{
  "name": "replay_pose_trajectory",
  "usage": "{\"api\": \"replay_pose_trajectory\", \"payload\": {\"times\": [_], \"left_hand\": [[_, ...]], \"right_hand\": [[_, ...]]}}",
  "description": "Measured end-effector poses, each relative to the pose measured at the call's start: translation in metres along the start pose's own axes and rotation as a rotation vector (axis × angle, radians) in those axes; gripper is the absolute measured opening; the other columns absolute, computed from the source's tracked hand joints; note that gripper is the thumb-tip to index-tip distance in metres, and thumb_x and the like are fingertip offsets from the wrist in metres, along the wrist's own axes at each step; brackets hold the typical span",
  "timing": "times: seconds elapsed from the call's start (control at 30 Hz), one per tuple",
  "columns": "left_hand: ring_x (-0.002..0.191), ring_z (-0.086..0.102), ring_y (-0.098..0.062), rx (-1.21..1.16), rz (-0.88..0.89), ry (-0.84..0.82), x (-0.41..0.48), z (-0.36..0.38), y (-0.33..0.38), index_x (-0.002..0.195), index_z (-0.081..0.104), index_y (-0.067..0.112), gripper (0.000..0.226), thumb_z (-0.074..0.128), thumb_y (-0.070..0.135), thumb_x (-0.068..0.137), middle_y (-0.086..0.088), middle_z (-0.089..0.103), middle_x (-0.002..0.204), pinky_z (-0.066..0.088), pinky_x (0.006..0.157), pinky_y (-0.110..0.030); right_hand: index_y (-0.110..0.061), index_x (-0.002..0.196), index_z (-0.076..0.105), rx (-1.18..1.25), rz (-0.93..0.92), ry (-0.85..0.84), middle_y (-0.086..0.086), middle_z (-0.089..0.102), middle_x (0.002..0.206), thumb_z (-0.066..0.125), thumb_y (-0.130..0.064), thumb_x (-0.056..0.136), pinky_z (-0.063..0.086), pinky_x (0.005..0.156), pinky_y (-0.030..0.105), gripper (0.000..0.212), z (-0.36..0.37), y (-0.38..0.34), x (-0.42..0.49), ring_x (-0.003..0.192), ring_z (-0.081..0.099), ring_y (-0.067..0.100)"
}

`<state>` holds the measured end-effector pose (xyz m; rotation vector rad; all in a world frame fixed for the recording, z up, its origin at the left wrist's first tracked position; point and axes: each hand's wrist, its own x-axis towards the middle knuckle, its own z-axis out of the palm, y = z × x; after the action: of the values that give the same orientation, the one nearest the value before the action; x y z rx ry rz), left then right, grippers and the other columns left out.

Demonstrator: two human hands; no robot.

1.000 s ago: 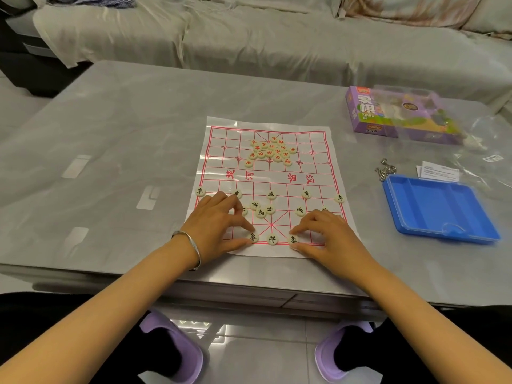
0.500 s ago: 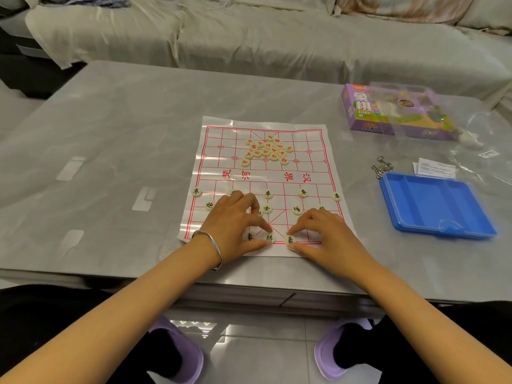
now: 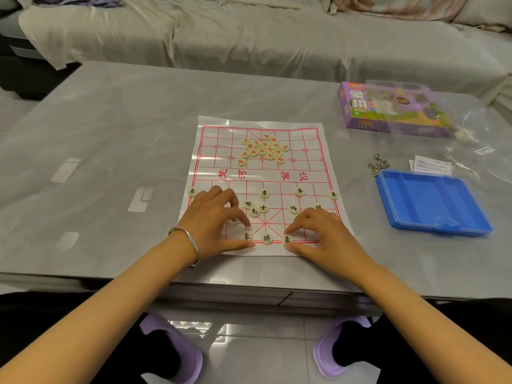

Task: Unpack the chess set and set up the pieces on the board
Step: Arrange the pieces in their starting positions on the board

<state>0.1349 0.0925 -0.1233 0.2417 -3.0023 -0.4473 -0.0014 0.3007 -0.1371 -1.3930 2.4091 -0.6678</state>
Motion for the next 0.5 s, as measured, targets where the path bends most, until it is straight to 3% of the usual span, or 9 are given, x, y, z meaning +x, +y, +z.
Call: {"api": "replay_pose_trajectory", "payload": {"times": [0.2, 0.37, 0.5], "left_hand": [[0.105, 0.042, -0.017, -0.005, -0.037, -0.052, -0.0046, 0.0008, -0.0045, 0.104, 0.069, 0.034, 0.039, 0.066, 0.056, 0.072, 0.003, 0.053, 0.109, 0.033, 0.091, -0.03], [0.101, 0.045, -0.019, -0.028, -0.032, -0.018, -0.0054, 0.0041, -0.0046, 0.1, 0.07, 0.034, 0.035, 0.068, 0.054, 0.071, 0.001, 0.056, 0.104, 0.034, 0.087, -0.03], [0.107, 0.04, -0.015, -0.043, -0.058, -0.059, -0.0034, 0.0036, -0.0024, 0.104, 0.068, 0.035, 0.034, 0.065, 0.053, 0.075, 0.005, 0.052, 0.111, 0.032, 0.093, -0.028]], "right_hand": [[-0.032, 0.104, 0.065, -0.006, 0.003, 0.001, -0.015, 0.055, 0.115, 0.064, -0.045, 0.082, 0.032, 0.1, 0.025, 0.026, 0.0004, -0.0009, 0.0, 0.107, 0.039, -0.004], [-0.032, 0.105, 0.065, -0.02, 0.009, -0.007, -0.013, 0.055, 0.116, 0.063, -0.045, 0.082, 0.033, 0.1, 0.026, 0.026, -0.0003, -0.0033, 0.0, 0.113, 0.044, 0.004], [-0.032, 0.104, 0.065, -0.023, 0.013, -0.017, -0.013, 0.055, 0.117, 0.064, -0.045, 0.082, 0.034, 0.102, 0.028, 0.025, -0.0009, -0.0035, 0.0006, 0.115, 0.045, 0.005]]}}
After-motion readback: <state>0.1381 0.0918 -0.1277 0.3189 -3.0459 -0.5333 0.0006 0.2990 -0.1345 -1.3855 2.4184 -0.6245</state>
